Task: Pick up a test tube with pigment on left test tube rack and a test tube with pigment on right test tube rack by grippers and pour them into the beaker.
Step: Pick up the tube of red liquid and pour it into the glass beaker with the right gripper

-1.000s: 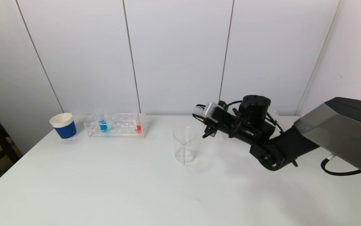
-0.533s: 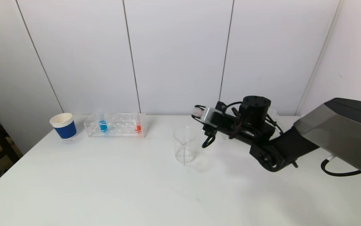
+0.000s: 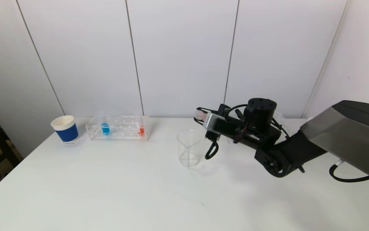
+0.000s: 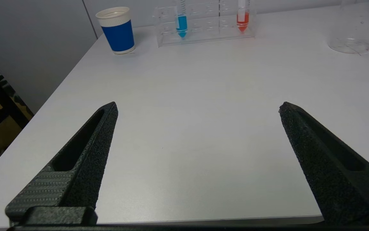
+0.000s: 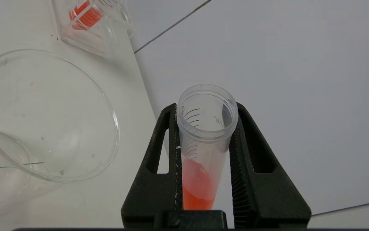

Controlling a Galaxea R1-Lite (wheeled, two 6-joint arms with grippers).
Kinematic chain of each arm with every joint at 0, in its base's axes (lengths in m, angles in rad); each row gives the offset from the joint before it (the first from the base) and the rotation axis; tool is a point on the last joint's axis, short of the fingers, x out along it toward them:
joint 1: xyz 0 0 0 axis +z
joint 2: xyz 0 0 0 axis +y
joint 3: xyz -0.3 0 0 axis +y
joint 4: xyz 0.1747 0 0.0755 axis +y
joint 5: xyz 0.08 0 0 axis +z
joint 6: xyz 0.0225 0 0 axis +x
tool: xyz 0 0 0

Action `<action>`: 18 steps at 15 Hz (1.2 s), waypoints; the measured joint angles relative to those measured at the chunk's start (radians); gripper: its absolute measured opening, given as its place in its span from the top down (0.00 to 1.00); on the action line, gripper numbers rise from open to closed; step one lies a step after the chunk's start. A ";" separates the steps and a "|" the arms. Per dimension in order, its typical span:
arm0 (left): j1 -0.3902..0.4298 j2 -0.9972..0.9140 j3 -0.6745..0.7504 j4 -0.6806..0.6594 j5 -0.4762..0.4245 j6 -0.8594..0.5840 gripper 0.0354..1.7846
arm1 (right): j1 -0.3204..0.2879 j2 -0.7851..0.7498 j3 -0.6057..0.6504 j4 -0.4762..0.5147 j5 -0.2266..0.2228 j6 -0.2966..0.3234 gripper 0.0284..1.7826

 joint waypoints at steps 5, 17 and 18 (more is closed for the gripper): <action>0.000 0.000 0.000 0.000 0.000 0.000 0.01 | 0.006 -0.007 0.008 -0.004 0.000 -0.036 0.74; 0.000 0.000 0.000 0.000 0.000 0.001 0.01 | 0.008 -0.009 0.013 0.006 -0.008 -0.131 0.74; 0.000 0.000 0.000 0.000 0.000 0.000 0.01 | 0.008 -0.009 0.013 0.006 -0.010 -0.142 0.74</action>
